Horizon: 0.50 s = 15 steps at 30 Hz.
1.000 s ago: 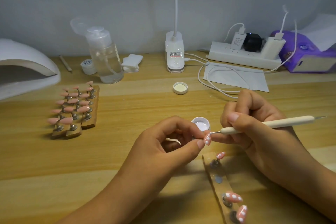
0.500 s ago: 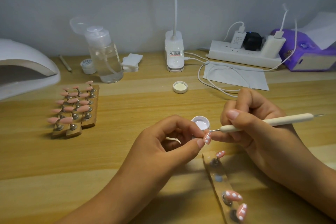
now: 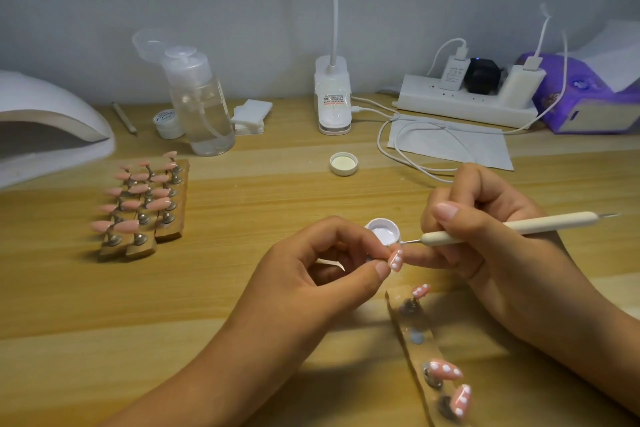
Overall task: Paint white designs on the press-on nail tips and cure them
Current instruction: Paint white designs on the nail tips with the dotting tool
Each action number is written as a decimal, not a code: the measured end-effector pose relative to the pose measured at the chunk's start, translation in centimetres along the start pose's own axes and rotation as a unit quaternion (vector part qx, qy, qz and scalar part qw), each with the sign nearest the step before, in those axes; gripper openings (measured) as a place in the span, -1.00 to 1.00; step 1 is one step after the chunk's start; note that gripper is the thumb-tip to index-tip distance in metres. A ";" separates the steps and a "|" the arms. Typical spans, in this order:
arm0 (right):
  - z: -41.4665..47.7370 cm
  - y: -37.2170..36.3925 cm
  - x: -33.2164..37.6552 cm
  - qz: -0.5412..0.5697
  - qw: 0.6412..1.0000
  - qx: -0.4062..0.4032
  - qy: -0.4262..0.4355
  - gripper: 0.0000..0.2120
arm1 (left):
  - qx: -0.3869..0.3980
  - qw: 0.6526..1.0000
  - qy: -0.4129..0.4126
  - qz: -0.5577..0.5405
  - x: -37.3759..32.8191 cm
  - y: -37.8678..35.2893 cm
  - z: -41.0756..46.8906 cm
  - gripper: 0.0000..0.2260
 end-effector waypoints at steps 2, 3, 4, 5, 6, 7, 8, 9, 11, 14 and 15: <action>0.0 0.1 0.0 0.000 1.000 -0.004 -0.002 -0.80 | 0.000 1.000 0.000 0.001 0.0 0.0 0.0 -0.97; 0.0 0.1 0.0 -0.001 1.000 -0.003 -0.002 -0.78 | 0.000 1.000 0.000 0.001 0.0 0.0 0.0 -0.97; 0.0 0.1 0.0 -0.002 1.000 0.000 -0.002 -0.77 | 0.000 1.000 0.000 0.001 0.0 0.0 0.0 -0.97; 0.0 0.0 0.0 -0.003 1.000 0.004 -0.002 -0.75 | -0.001 1.000 -0.001 0.002 0.0 0.0 0.0 -0.97; 0.0 0.0 0.0 -0.004 1.000 0.006 -0.002 -0.75 | -0.001 1.000 0.000 0.002 0.0 0.0 0.0 -0.97; -0.1 0.0 0.0 -0.004 1.000 0.009 -0.001 -0.75 | 0.000 1.000 0.000 0.002 0.0 0.0 0.0 -0.97; -0.1 -0.1 0.0 -0.004 1.000 0.015 0.000 -0.76 | 0.000 1.000 0.001 0.001 0.0 0.0 0.0 -0.97; -0.1 -0.1 0.0 -0.002 1.000 0.021 0.002 -0.79 | 0.000 1.000 0.002 0.000 0.1 0.0 0.0 -0.97; -0.1 -0.1 -0.1 -0.004 1.000 0.026 0.001 -0.83 | 0.000 1.000 0.002 -0.001 0.1 0.0 0.0 -0.96; -0.1 -0.1 -0.2 -0.018 0.999 0.033 0.000 -0.82 | 0.000 1.000 -0.002 0.002 0.0 0.0 0.0 -0.96; -0.1 -0.1 -0.2 -0.025 0.999 0.034 0.002 -0.82 | -0.001 1.000 -0.002 0.002 0.0 0.0 0.0 -0.96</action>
Point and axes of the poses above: each hand's wrist, its own z-axis towards the middle knuckle, its own y-axis out of the back of the hand, x = y × z, the point moved 9 cm from there along z, towards the middle knuckle, and after that the axes turned 9 degrees about x, right-handed, at the moved point
